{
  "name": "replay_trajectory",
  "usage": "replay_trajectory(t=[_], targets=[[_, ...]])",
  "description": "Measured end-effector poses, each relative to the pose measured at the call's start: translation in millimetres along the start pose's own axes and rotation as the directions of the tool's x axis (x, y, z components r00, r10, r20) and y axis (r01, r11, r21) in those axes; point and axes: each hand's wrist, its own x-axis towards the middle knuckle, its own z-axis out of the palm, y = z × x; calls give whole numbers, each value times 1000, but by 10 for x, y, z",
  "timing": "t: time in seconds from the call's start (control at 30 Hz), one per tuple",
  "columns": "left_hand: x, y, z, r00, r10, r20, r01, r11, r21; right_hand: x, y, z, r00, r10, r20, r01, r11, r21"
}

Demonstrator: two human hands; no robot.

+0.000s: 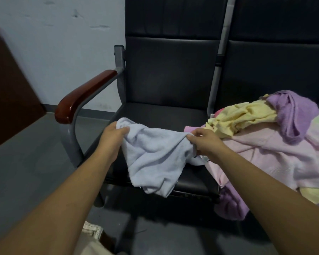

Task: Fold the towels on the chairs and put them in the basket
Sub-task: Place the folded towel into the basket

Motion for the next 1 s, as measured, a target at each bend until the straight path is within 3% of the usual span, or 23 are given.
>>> replay_trajectory(t=[0.1,0.17,0.33,0.43,0.5,0.6,0.7,0.8,0.9,1.0], targets=[[-87,228,73,999,-47,23,50,985,-164,-74,-116,-31,957,176,230,-250,904,347],[-59,360,68,998,-55,21,58,979,-194,-61,-182,-97,947,105,303,-254,821,511],[-13,879,-106,998,14,55,-5,985,-172,-81,-639,-333,981,-86,174,-54,737,673],[24,1211,-275,990,3,142,54,919,-392,-148,-1081,-547,983,-110,146,-55,582,811],[8,1433,-380,984,50,173,33,895,-444,-218,-1383,-676,987,-131,92,-11,516,856],[-92,1715,-455,989,61,136,-1,914,-405,-335,-1727,-840,989,-146,30,55,543,838],[-111,1813,-521,985,82,151,-28,943,-332,-451,-1874,-949,987,-79,140,-58,638,768],[-166,1838,-575,976,191,108,-175,975,-139,-598,-1916,-1016,975,-65,212,-106,705,701],[-188,1843,-618,959,280,29,-281,960,12,-677,-1954,-1032,966,-147,214,-67,654,753],[-195,1860,-633,953,299,43,-298,954,-34,-698,-1946,-1017,982,-147,118,16,688,725]])
